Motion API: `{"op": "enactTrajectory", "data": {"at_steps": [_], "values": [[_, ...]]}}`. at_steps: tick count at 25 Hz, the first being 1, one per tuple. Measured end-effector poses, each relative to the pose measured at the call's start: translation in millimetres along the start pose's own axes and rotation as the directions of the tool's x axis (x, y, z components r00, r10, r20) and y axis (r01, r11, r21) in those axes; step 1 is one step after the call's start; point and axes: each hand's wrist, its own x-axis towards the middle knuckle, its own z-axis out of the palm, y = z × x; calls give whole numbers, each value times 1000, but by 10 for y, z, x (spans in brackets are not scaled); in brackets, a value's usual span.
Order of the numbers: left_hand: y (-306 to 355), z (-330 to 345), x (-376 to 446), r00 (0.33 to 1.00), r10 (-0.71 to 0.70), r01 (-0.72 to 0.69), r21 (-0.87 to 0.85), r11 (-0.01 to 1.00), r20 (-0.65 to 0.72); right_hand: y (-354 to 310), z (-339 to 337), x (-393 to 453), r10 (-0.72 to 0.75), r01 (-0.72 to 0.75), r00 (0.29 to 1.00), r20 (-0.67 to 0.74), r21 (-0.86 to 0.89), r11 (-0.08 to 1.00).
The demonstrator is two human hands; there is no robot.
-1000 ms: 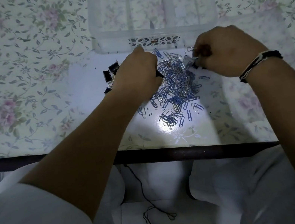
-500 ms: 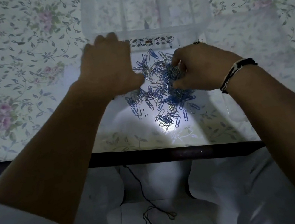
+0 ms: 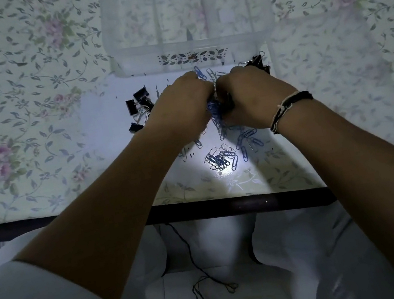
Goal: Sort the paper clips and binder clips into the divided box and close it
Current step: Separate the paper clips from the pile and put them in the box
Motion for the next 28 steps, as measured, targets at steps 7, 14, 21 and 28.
{"op": "enactTrajectory", "data": {"at_steps": [7,14,21,28], "values": [[-74,-66,11,998,-49,49,-13,999,-41,4,18,49,45,-46,999,-13,-39,998],[-98,-506,-38,978,-192,150,-359,921,-83,107,-597,-193,128,-106,989,-67,270,957],[103,-1014,293,925,-273,52,-622,781,-266,325,-1054,-10,359,-68,891,-279,699,712],[369,-908,1013,958,-146,37,-403,915,-245,559,-891,463,338,-183,855,-394,380,907]]}}
